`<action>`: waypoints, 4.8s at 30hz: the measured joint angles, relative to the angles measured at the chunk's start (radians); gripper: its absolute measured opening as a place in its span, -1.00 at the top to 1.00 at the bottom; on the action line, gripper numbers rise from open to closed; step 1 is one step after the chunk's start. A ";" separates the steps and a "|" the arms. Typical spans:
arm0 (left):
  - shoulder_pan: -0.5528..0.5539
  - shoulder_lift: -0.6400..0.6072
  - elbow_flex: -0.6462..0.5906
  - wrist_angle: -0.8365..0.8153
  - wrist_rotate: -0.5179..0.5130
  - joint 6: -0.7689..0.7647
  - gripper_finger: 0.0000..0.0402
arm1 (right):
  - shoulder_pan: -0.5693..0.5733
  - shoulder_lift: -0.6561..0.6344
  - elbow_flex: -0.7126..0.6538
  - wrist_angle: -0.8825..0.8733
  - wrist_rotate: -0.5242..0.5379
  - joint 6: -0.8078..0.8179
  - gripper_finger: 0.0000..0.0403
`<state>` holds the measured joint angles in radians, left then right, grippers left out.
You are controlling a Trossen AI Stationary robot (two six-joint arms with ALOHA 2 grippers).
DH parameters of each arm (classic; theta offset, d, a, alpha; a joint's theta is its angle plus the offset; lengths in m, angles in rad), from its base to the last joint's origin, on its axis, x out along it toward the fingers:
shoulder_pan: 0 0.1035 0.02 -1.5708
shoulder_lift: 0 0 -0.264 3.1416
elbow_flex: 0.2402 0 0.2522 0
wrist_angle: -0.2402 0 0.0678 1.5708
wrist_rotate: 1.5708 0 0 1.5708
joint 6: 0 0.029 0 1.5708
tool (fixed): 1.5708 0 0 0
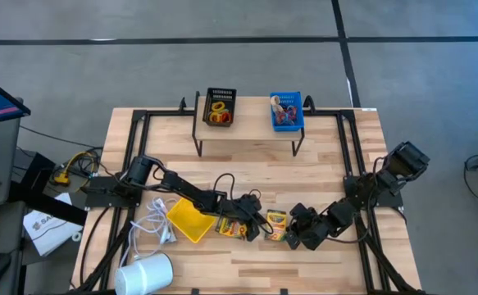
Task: Pick & Place Office Desk Supplies
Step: Put the yellow crayon box into the yellow bin
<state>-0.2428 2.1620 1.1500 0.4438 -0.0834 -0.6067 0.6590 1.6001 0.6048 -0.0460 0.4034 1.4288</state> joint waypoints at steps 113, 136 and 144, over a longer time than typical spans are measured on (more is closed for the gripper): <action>0.041 -0.309 -0.091 -0.166 -0.192 0.150 1.00 | -0.222 -0.097 0.278 -0.285 0.011 -0.496 1.00; 0.036 -0.360 -0.093 -0.257 -0.215 0.130 1.00 | -0.288 -0.099 0.352 -0.292 -0.042 -0.636 1.00; 0.013 -0.455 -0.093 -0.349 -0.274 0.137 1.00 | -0.294 -0.098 0.350 -0.250 -0.033 -0.659 1.00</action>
<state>-0.2297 1.7065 1.0573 0.0949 -0.3572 -0.4701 0.3645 1.5024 0.9546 -0.2959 0.3706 0.7693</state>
